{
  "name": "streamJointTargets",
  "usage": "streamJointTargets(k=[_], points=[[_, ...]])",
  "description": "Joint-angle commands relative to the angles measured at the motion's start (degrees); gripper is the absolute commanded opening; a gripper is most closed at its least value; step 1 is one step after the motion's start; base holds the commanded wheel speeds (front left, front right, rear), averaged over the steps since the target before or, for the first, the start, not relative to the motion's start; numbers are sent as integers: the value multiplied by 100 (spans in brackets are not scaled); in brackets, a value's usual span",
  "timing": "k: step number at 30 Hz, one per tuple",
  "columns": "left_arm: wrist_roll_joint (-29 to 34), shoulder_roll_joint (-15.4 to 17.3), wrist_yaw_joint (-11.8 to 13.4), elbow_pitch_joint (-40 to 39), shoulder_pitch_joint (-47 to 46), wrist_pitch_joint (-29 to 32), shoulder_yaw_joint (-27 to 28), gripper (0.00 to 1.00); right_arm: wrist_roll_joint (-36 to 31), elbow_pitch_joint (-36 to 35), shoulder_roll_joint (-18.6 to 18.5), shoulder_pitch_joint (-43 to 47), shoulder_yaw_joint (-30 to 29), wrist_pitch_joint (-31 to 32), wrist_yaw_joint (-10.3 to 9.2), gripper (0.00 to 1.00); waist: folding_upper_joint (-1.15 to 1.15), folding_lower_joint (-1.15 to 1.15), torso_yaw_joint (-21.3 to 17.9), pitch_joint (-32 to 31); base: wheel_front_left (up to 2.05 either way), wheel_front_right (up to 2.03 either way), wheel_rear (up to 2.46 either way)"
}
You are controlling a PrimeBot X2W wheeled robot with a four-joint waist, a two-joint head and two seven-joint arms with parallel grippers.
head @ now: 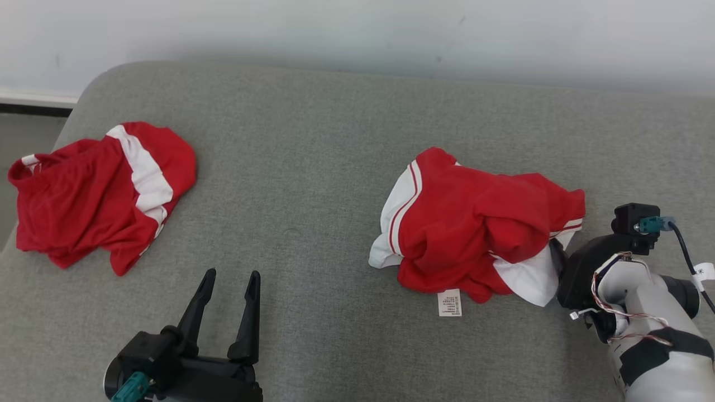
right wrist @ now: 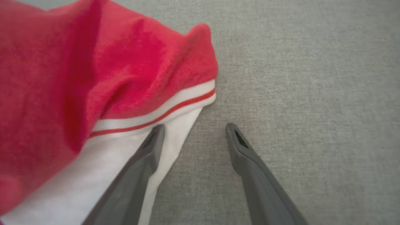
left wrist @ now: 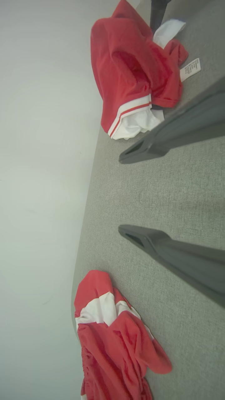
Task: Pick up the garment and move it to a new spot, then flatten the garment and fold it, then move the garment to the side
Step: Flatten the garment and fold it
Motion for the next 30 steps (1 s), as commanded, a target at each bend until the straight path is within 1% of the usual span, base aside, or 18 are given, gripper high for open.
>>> streamJointTargets(k=[1, 5, 6, 7, 8, 9, 10, 11, 13, 17, 20, 23, 27, 30], points=[[71, 18, -21, 18, -79, -6, 10, 100, -28, 116, -51, -98, 12, 11, -12, 100, 0, -1, 104, 106, 0, 0, 0], [157, 18, -26, 29, -128, -6, 36, 100, -15, 437, -7, -184, 72, 100, -11, 100, 0, -1, 144, 141, 0, 0, 0], [167, 16, -33, 38, -128, -6, 49, 100, -4, 527, 2, -199, 87, 136, -11, 83, 0, -1, 149, 143, 0, 0, 0], [178, 18, -40, 47, -124, -6, 58, 100, 10, 604, 18, -215, 99, 168, -11, 47, 0, -1, 151, 140, 0, 0, 0], [178, 18, -40, 47, -124, -6, 58, 100, 10, 604, 18, -215, 99, 168, -11, 47, 0, -1, 151, 140, 0, 0, 0], [182, 24, -46, 62, -117, -6, 65, 100, 22, 654, 27, -223, 113, 163, -11, 15, 0, -1, 152, 134, 0, 0, 0], [179, 26, -52, 73, -111, -6, 78, 100, 19, 706, 28, -237, 136, 155, -11, 2, 0, -1, 151, 125, 0, 0, 0], [190, 35, -54, 90, -101, -6, 91, 100, 15, 750, 34, -251, 168, 153, -11, 0, 0, -1, 146, 110, 0, 0, 0], [223, 45, -63, 139, -38, -6, 136, 100, 73, 788, 65, -334, 304, 131, -11, 0, 0, -1, 103, 22, 0, 0, 0], [260, 54, -58, 232, 94, -6, 212, 100, 241, 498, 172, -544, 676, -51, -11, 0, 0, -1, 11, -186, 0, 0, 0], [233, 61, -48, 277, 231, -6, 296, 100, 552, 15, 242, -696, 1211, -186, -11, 0, 0, -1, -105, -362, 0, 0, 0], [199, 58, -49, 300, 367, -5, 365, 100, 953, -660, 286, -840, 1859, -253, -11, 0, 0, -1, -210, -545, 0, 0, 0], [154, 44, -68, 252, 529, -5, 444, 100, 1426, -1663, 224, -1125, 2644, -241, -11, 0, 0, -1, -341, -730, 0, 0, 0], [158, 37, -59, 218, 598, -6, 487, 100, 1703, -2216, 212, -1392, 3052, -237, -11, 0, 0, -1, -413, -785, 0, 0, 0]])
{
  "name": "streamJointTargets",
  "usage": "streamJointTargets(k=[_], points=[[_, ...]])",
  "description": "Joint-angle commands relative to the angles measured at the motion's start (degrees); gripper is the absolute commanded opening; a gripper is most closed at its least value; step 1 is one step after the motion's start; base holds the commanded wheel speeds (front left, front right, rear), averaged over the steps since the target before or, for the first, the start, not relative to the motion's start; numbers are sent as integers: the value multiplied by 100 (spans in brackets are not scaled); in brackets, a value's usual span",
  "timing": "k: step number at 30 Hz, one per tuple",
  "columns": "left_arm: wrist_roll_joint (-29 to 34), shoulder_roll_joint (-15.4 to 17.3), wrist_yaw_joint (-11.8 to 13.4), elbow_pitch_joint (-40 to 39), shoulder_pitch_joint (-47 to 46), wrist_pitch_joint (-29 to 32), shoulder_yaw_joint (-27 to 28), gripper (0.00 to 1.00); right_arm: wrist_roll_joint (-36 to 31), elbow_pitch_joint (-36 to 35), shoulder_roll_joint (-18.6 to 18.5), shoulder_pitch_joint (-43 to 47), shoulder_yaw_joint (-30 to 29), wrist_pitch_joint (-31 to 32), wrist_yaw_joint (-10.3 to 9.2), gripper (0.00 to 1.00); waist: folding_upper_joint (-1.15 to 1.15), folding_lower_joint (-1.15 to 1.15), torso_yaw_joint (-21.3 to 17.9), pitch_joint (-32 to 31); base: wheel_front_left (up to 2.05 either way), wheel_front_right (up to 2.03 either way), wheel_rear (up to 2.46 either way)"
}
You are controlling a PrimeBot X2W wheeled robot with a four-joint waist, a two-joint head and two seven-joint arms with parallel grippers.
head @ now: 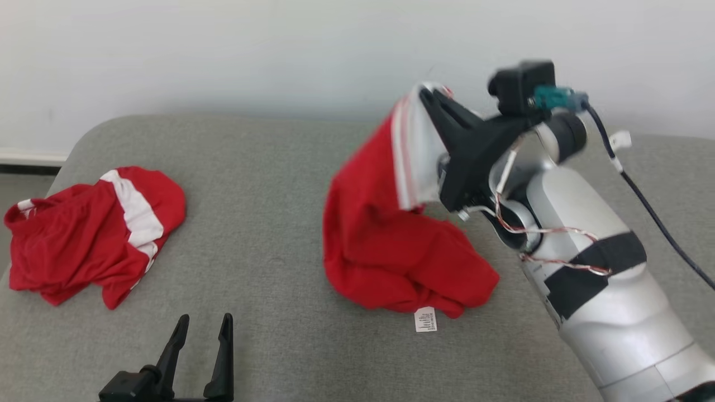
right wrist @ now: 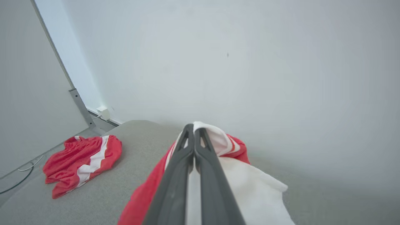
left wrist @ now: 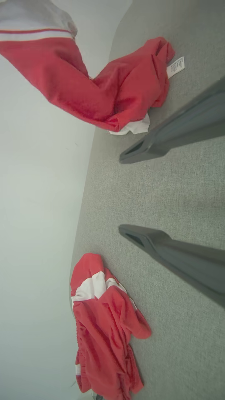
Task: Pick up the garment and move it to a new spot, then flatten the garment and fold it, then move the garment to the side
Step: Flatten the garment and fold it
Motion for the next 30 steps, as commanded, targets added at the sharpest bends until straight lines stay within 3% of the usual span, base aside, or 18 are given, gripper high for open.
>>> streamJointTargets(k=[1, 8, 12, 17, 21, 26, 30], points=[[-37, 3, -2, -40, 65, -5, 29, 100, 131, -222, -24, -190, 185, -36, -10, 0, 0, 0, -154, -133, 0, 0, 0], [-4, -24, -23, -6, 14, -5, -10, 100, 143, -727, -72, -1237, 1289, -114, -10, 0, 0, 0, -141, -54, 0, 0, 0], [-27, -44, -30, 2, -10, -5, 3, 100, 219, -838, 6, -1913, 1482, -428, -11, 0, 0, 0, -119, 24, 0, 0, 0], [-40, -71, -38, 25, 2, -5, 6, 100, 110, -553, 62, -2369, 1111, -832, -11, 0, 0, 0, -115, 27, 0, 0, 0], [-41, -84, -41, 25, 16, -5, 11, 100, -220, -137, -23, -2254, 578, -793, -11, 0, 0, 0, -125, -16, 0, 0, 0], [-25, -95, -47, -50, 102, -5, 31, 100, -698, 325, -178, -1457, -140, -263, -11, 0, 0, 0, -212, -79, 0, 0, 0], [9, -91, -59, -79, 154, -5, 33, 100, -1058, 230, -519, -556, -519, 134, -11, 0, 0, 0, -290, -85, 0, 0, 0]])
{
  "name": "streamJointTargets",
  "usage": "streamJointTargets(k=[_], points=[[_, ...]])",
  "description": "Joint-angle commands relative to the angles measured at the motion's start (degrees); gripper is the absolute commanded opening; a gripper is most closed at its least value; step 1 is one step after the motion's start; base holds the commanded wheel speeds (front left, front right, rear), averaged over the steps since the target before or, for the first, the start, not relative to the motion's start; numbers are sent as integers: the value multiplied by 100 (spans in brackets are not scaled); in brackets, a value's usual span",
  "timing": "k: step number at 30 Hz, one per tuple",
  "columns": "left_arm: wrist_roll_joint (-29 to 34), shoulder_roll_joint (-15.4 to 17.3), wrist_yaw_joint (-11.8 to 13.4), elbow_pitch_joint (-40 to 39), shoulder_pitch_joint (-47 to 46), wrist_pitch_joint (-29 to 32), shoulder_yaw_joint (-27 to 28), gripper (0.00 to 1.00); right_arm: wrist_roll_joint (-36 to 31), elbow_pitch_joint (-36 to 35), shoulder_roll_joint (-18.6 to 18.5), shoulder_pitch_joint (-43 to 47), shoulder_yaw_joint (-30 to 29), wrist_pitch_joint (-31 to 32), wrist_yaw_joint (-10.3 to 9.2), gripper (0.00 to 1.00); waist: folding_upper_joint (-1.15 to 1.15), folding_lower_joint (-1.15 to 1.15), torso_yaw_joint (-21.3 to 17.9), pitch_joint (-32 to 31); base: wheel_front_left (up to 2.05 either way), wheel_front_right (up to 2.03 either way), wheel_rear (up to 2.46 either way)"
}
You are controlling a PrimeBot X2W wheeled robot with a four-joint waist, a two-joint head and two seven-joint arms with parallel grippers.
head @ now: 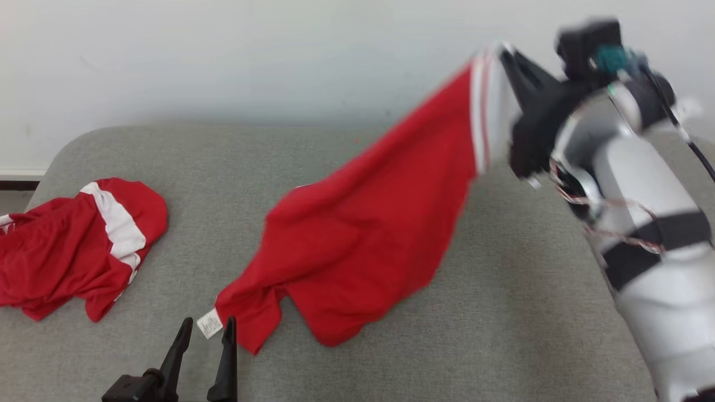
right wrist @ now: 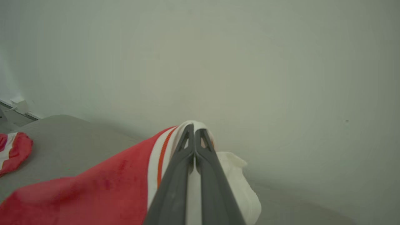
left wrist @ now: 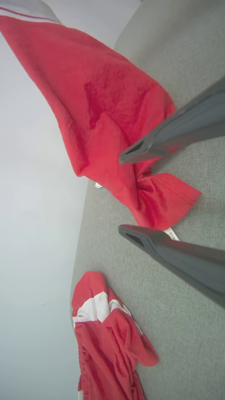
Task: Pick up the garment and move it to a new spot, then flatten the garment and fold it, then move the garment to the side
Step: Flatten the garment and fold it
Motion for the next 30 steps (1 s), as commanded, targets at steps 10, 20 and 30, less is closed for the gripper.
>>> streamJointTargets(k=[10, 20, 30], points=[[23, -28, -9, -22, -48, -6, -37, 100, -819, -964, -513, 2582, -2006, 957, -12, 0, 0, 0, -182, 83, 0, 0, 0], [18, -42, -17, 37, -163, -6, -61, 100, -1593, -2401, 68, 4491, -3102, 2815, -12, 100, 0, 0, -264, 147, 0, 0, 0], [31, -32, -42, 104, -256, -7, -133, 100, -1332, -3014, 132, 3853, -2596, 2819, -12, 100, 0, 0, -212, 210, 0, 0, 0]])
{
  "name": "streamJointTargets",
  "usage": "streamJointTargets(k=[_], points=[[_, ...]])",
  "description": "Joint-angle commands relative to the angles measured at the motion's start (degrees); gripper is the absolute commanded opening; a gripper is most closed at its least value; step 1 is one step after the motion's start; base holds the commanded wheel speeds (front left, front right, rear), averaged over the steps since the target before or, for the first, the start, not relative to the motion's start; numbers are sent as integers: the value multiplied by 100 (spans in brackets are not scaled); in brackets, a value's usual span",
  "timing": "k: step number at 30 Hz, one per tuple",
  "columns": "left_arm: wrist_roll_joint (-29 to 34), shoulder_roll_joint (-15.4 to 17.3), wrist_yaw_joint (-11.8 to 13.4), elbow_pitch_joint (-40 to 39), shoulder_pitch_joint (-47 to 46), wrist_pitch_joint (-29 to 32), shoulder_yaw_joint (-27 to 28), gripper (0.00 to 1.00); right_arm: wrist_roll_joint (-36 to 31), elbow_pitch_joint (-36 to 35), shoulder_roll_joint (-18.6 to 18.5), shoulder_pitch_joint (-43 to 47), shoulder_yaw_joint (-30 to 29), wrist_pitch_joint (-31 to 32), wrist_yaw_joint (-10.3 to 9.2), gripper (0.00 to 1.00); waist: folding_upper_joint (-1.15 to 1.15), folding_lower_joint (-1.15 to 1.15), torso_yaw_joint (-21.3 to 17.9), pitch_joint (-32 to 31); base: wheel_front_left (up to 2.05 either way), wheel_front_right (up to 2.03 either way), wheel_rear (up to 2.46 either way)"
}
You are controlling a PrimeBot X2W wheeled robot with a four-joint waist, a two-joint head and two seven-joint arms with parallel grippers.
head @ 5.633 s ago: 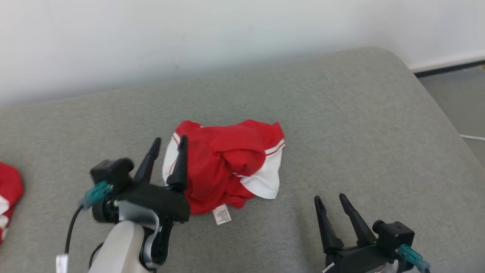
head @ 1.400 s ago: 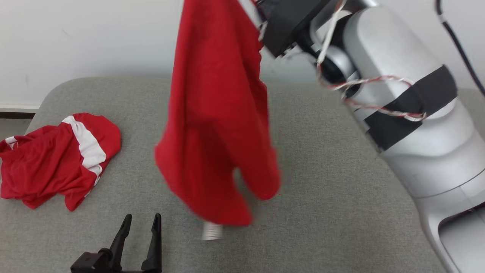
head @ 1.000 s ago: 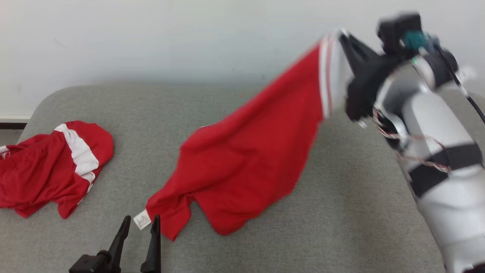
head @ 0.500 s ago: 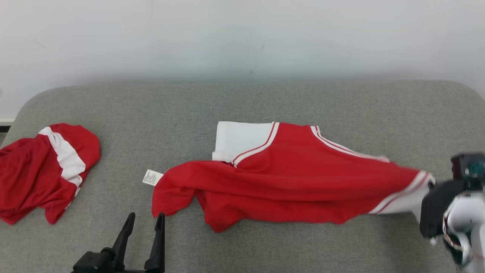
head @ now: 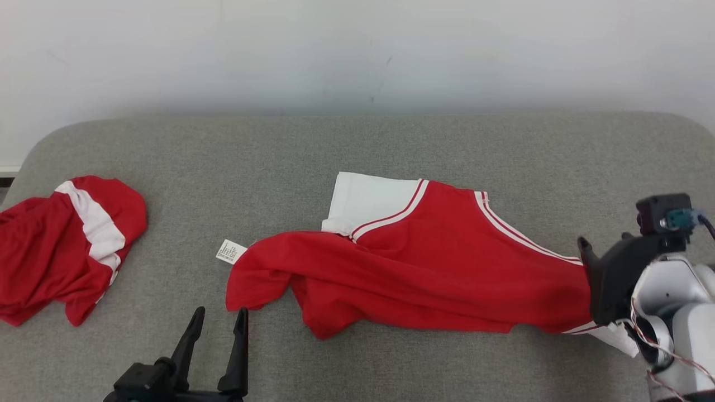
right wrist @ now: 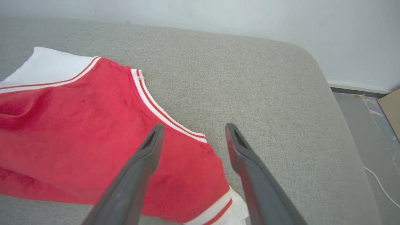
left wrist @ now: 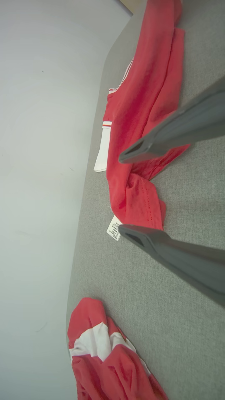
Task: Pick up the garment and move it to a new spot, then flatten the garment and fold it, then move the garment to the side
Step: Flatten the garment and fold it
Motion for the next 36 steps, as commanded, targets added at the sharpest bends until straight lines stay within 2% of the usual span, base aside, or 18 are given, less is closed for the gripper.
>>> streamJointTargets(k=[1, 5, 6, 9, 15, 18, 27, 35, 36], points=[[12, 3, -10, 7, -86, -5, -30, 100, 74, 187, -19, -386, 141, -62, -12, 100, 0, 0, 58, 44, 0, 0, 0], [62, 11, -22, -10, -166, -5, -114, 100, 121, 922, -45, -1118, 349, -288, -12, 100, 0, 0, 194, 214, 0, 0, 0], [62, 11, -22, -10, -166, -5, -114, 100, 121, 922, -45, -1118, 349, -288, -12, 100, 0, 0, 194, 214, 0, 0, 0], [91, 15, -31, -17, -236, -5, -184, 100, 241, 1683, 6, -1652, 388, -533, -12, 100, 0, 0, 354, 376, 0, 0, 0], [111, 26, -29, -54, -451, -5, -353, 100, 232, 3196, -42, -2604, 224, -1144, -12, 100, 0, 0, 854, 810, 0, 0, 0], [80, 18, -31, -69, -525, -5, -421, 100, 283, 3694, -123, -2853, 182, -1324, -12, 100, 0, 0, 1070, 944, 0, 0, 0], [46, -4, -33, -117, -696, -5, -547, 100, 318, 4748, -309, -3271, 130, -1659, -12, 100, 0, 0, 1485, 1195, 0, 0, 0], [45, -11, -36, -115, -720, -5, -524, 100, 288, 5467, -413, -3463, 97, -1611, -13, 100, 0, 0, 1571, 1260, 0, 0, 0], [42, -9, -37, -118, -712, -5, -505, 100, 286, 5517, -408, -3501, 116, -1623, -13, 58, 0, 0, 1560, 1274, 0, 0, 0]])
